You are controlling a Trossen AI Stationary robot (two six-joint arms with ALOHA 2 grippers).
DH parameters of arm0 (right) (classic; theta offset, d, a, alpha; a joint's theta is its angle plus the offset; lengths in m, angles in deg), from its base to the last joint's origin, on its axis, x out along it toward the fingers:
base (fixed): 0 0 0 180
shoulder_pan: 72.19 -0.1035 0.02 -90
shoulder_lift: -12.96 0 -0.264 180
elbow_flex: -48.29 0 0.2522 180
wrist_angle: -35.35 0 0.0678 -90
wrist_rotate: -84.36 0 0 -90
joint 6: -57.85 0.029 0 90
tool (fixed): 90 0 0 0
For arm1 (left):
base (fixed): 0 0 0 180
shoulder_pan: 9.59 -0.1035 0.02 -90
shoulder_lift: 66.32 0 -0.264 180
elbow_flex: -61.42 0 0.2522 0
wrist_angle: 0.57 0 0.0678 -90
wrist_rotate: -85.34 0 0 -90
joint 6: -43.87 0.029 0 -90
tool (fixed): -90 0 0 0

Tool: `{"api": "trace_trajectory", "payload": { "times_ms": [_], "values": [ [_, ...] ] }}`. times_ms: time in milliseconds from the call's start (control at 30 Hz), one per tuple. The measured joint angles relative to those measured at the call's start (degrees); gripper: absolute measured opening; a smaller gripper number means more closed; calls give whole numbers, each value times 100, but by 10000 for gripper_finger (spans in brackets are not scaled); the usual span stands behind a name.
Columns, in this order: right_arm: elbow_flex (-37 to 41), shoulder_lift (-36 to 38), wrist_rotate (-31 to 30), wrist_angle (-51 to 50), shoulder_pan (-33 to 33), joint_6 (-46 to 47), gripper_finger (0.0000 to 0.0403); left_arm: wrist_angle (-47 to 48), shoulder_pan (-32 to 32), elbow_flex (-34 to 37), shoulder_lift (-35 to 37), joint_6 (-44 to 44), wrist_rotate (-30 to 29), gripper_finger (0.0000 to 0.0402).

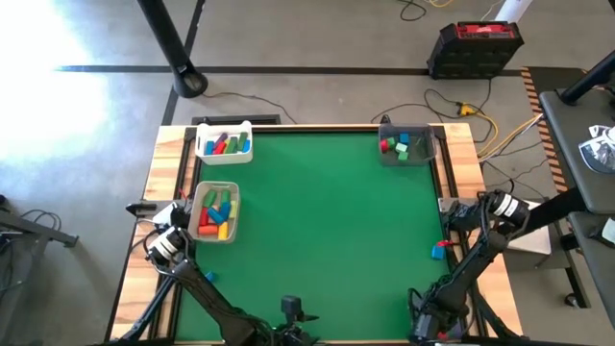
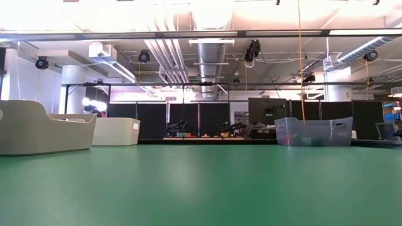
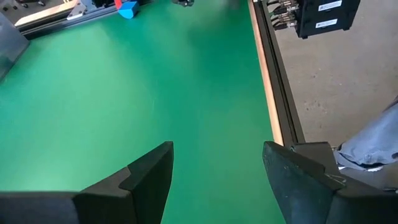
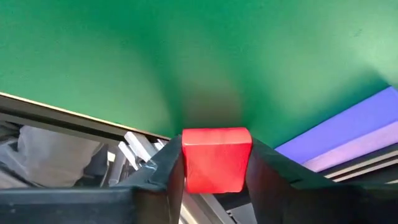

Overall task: Sort blocks by size
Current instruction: Put the red half circle block into the black bin

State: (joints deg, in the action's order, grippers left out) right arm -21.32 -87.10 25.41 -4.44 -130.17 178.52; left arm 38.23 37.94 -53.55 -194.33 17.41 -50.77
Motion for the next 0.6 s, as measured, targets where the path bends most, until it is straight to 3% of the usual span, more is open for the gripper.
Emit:
{"api": "trace_trajectory", "payload": {
  "times_ms": [300, 467, 600],
  "values": [
    [-240, 46, -9, -466, 342, -808, 135, -2, -11, 0, 2, 2, -4, 233],
    [-811, 75, -245, -1861, 871, -2047, 128, 6, -11, 1, 2, 26, -5, 233],
    [-1307, 186, -990, -3082, 1465, -3152, 125, 130, -11, 4, 9, 16, -4, 233]
  ]
}}
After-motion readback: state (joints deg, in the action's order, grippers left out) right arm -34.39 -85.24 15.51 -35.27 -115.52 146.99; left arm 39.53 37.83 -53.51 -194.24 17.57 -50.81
